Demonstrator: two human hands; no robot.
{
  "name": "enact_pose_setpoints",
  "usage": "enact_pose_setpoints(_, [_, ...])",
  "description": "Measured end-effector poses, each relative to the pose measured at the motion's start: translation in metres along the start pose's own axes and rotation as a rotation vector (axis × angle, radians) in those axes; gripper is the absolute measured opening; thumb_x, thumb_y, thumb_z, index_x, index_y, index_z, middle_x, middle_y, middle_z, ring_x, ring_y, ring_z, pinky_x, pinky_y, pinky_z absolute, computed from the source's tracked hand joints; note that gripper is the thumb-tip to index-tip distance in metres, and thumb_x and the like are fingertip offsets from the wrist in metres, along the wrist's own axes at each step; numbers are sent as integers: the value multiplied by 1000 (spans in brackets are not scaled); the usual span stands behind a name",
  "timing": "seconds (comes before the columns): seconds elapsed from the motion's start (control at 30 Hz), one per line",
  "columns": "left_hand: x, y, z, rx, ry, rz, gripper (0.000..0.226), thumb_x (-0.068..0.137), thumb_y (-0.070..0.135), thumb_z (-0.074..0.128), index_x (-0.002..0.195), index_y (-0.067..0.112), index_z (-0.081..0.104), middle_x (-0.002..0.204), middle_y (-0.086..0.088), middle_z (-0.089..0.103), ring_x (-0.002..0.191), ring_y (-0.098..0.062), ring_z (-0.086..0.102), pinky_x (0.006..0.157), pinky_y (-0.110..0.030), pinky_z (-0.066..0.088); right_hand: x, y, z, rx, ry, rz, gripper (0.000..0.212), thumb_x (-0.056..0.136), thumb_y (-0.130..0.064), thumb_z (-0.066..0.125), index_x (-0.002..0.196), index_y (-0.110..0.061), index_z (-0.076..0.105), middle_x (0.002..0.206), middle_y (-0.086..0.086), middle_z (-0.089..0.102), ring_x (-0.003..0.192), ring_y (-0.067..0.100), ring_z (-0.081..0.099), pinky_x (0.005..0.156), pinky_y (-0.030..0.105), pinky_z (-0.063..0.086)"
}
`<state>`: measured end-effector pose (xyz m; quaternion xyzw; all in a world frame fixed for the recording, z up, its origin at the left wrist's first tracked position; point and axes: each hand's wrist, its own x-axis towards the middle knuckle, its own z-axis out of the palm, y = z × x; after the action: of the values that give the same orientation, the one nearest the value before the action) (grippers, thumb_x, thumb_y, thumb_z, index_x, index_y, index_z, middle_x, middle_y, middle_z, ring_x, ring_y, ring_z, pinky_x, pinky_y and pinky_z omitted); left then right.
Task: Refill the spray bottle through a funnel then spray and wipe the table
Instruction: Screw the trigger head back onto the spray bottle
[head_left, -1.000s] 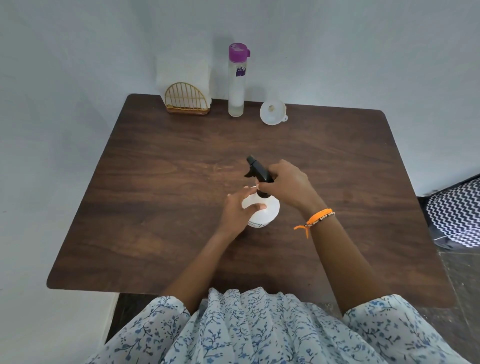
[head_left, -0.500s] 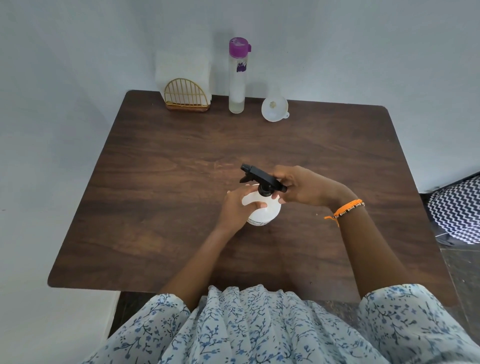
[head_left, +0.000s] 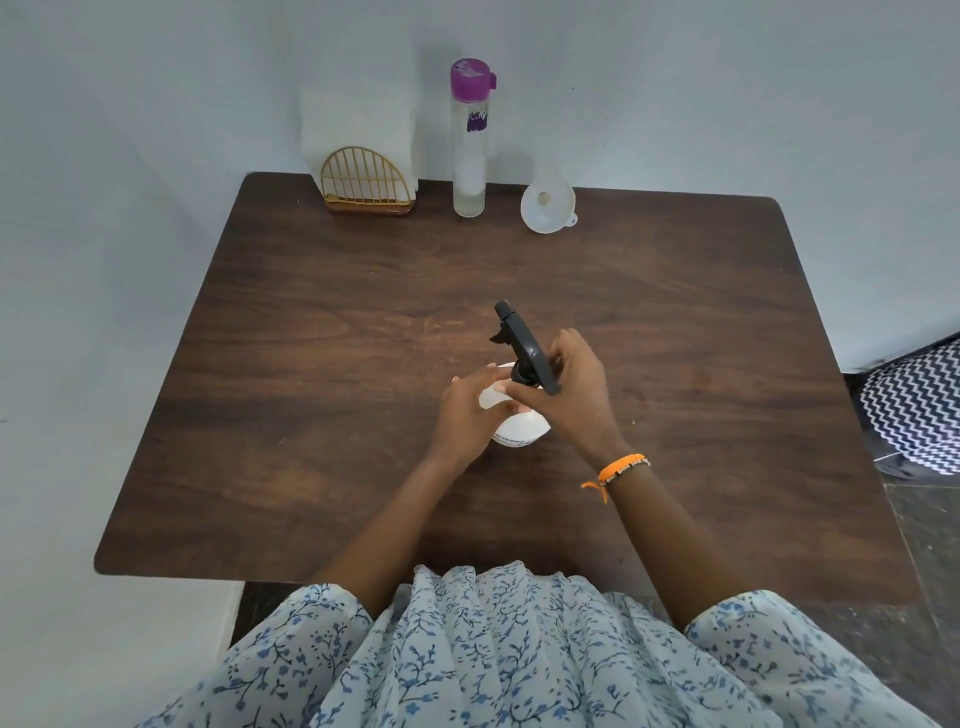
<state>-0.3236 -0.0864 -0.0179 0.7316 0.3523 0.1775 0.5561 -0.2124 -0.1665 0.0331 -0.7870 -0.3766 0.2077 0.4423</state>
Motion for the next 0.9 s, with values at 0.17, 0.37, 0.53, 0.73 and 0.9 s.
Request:
enact_pose_setpoints(0.17, [1,-1,0,-3,3,-21,41,69,48,63,107,34,67,112,11,70,117,-16,58,104,-60,34,-6,3,-11,41,-148,-68,46,66,-21,83,89,-40,49,95,-11,60,90,17,58,78,38,50])
enact_pose_setpoints(0.37, [5,4,-2,60,-46,-39,40,75,33,70,111,18,62,114,1,64,109,-21,55,96,-51,43,12,14,-25,-36,-341,-234,20,82,-15,68,98,-4,66,92,9,60,90,29,53,85,30,42])
enact_pose_setpoints(0.53, [4,6,-1,155,-53,66,36,81,29,66,114,15,62,114,-3,60,110,-24,50,99,-49,37,5,21,-15,-115,-142,-259,17,80,-35,66,93,-24,62,83,-18,49,79,15,46,69,30,38])
enact_pose_setpoints(0.73, [-5,5,6,302,40,110,35,85,32,58,117,17,60,114,2,60,109,-23,50,100,-49,37,-9,19,4,-126,60,-168,24,78,-37,68,91,-18,62,86,-13,53,80,15,55,69,37,46])
enact_pose_setpoints(0.9, [15,7,-15,106,-312,27,45,78,24,69,120,14,57,118,8,58,114,-7,53,101,-32,42,15,5,-30,2,-382,-279,20,78,-5,71,97,-6,66,89,-21,59,88,-13,53,80,18,40])
